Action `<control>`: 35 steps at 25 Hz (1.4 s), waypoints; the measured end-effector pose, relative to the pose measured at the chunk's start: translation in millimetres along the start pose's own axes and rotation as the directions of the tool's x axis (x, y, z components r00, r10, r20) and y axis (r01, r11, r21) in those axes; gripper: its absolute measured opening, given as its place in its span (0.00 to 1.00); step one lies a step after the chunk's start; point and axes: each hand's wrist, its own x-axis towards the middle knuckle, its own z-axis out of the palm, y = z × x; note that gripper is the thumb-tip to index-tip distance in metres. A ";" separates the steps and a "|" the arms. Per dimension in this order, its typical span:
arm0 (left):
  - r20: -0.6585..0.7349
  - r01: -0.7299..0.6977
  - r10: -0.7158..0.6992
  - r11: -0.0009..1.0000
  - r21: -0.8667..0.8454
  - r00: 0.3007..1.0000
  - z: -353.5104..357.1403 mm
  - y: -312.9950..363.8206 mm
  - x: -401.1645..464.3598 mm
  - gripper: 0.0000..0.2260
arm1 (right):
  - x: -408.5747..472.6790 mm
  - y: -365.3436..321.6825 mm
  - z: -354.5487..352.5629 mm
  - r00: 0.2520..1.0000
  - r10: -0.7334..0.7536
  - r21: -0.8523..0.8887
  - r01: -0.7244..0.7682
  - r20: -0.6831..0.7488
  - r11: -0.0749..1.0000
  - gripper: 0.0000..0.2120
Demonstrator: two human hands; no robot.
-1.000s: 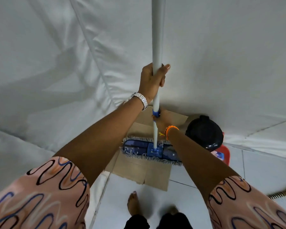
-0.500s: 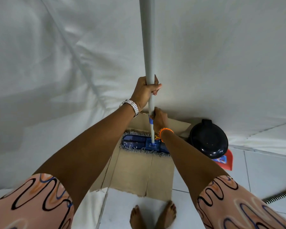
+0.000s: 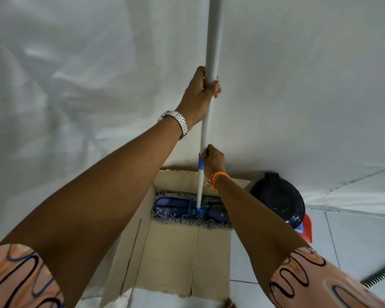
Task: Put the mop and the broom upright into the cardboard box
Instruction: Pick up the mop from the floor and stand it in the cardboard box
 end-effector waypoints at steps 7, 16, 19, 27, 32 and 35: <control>-0.025 0.054 -0.050 0.966 0.251 0.998 6.6 -9.5 53.2 0.10 | 50.9 13.6 3.6 0.999 -0.037 -0.021 0.036 -0.006 0.999 0.06; -0.193 0.148 -0.102 0.960 0.238 0.976 8.1 -16.0 40.4 0.12 | 5.3 38.1 -38.1 0.981 0.044 -0.064 -0.033 0.191 0.997 0.28; -0.462 0.168 -0.067 0.969 0.181 0.885 17.2 -28.8 -13.7 0.14 | -65.8 98.2 -76.2 0.974 0.098 -0.062 -0.087 0.203 0.994 0.28; -0.313 0.531 -0.471 0.835 0.143 0.825 168.4 -50.8 -248.7 0.07 | -328.2 254.5 -307.6 0.795 0.563 0.162 -0.539 -0.226 0.827 0.23; 0.033 0.520 -0.547 0.811 0.268 0.837 327.5 -5.9 -351.5 0.09 | -472.1 334.5 -438.1 0.653 0.637 0.222 -0.606 -0.409 0.764 0.18; 0.106 0.510 -0.570 0.792 0.336 0.815 410.8 5.5 -391.3 0.09 | -534.4 384.0 -478.6 0.617 0.676 0.316 -0.599 -0.404 0.736 0.17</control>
